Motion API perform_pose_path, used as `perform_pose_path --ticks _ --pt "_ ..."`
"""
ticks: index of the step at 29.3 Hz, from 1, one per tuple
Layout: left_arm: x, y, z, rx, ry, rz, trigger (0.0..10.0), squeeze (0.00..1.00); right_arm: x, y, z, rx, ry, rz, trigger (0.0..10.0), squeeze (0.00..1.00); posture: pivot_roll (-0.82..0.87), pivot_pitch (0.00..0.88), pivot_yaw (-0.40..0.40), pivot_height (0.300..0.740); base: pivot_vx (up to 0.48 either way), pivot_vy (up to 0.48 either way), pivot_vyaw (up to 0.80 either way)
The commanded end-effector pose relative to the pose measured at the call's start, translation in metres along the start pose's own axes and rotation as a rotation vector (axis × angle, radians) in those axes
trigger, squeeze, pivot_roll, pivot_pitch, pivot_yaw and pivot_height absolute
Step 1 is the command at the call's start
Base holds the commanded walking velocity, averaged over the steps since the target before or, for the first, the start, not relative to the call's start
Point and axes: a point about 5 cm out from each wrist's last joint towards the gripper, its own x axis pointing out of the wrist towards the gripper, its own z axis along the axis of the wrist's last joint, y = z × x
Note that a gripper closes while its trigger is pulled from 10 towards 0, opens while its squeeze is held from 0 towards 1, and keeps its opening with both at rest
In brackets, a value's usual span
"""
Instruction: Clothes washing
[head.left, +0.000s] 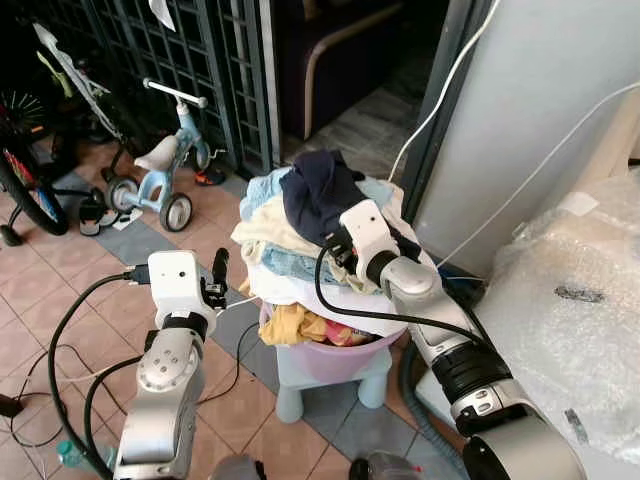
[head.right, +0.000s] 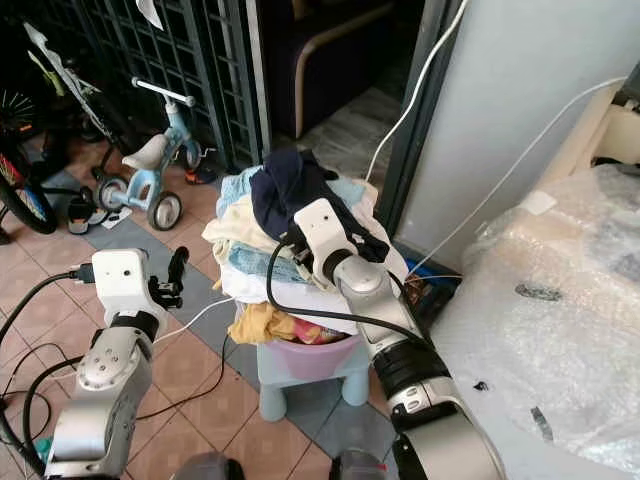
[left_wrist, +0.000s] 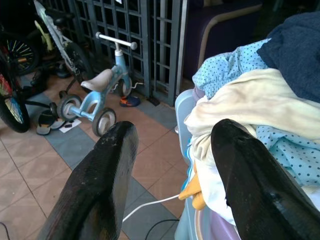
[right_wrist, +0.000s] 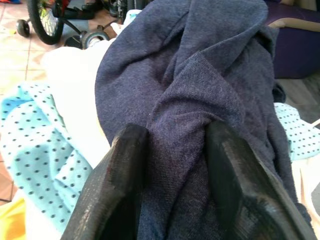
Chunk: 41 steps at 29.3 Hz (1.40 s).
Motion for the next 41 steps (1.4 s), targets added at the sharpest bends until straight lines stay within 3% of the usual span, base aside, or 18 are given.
perform_pose_path --ticks 1,4,7,15,25,26,30,33,34,35,36,41 --pt "-0.002 0.004 0.003 0.004 -0.005 0.011 10.0 0.00 0.002 -0.006 -0.001 -0.028 0.029 -0.026 0.0 0.00 0.08 0.087 -0.007 0.740 0.000 0.000 0.00" --pt "-0.003 0.004 0.002 0.002 -0.001 0.019 10.0 0.00 0.006 -0.015 0.003 -0.068 0.039 -0.079 0.0 0.00 0.09 0.086 -0.011 0.740 0.000 0.000 0.00" --pt "-0.004 0.002 0.002 -0.002 0.002 0.018 10.0 0.00 0.007 -0.017 0.003 -0.038 0.034 -0.110 0.0 0.00 0.09 0.087 -0.008 0.740 0.000 0.000 0.00" --pt "-0.001 0.002 0.002 0.003 0.011 0.000 10.0 0.00 0.002 -0.006 -0.019 0.107 0.067 -0.115 0.0 0.00 0.07 0.090 0.004 0.740 0.000 0.000 0.00" --pt "0.002 -0.005 0.002 -0.010 0.012 -0.009 10.0 0.00 -0.001 0.005 -0.023 0.282 0.054 -0.071 0.0 0.00 0.06 0.068 -0.005 0.740 0.000 0.000 0.00" --pt "0.002 -0.005 0.001 -0.017 0.015 -0.006 10.0 0.00 -0.003 0.005 -0.021 0.338 0.019 -0.084 0.0 0.00 0.05 0.059 -0.009 0.740 0.000 0.000 0.00" --pt "0.002 -0.006 -0.002 -0.027 0.019 -0.004 10.0 0.00 -0.009 -0.001 -0.012 0.351 -0.080 -0.119 0.0 0.00 0.04 0.040 -0.020 0.740 0.000 0.000 0.00" --pt "0.003 -0.007 -0.005 -0.038 0.029 -0.001 10.0 0.00 -0.023 -0.022 0.014 0.331 -0.275 -0.233 0.0 0.00 0.03 0.023 -0.019 0.740 0.000 0.000 0.00" --pt "0.005 -0.008 -0.003 -0.037 0.021 -0.009 10.0 0.00 -0.036 -0.038 0.030 0.327 -0.382 -0.316 0.0 0.00 0.02 0.028 -0.008 0.740 0.000 0.000 0.00" --pt "0.005 -0.008 -0.003 -0.037 0.021 -0.009 10.0 0.00 -0.036 -0.038 0.030 0.327 -0.382 -0.316 0.0 0.00 0.02 0.028 -0.008 0.740 0.000 0.000 0.00" --pt "0.008 -0.009 -0.001 -0.036 0.014 -0.018 10.0 0.00 -0.050 -0.053 0.046 0.298 -0.478 -0.386 0.0 0.00 0.01 0.021 -0.001 0.740 0.000 0.000 0.00" --pt "0.014 -0.013 0.000 -0.040 0.007 -0.039 10.0 0.00 -0.071 -0.068 0.065 0.279 -0.568 -0.429 0.0 0.00 -0.02 0.014 0.010 0.740 0.000 0.000 0.00"
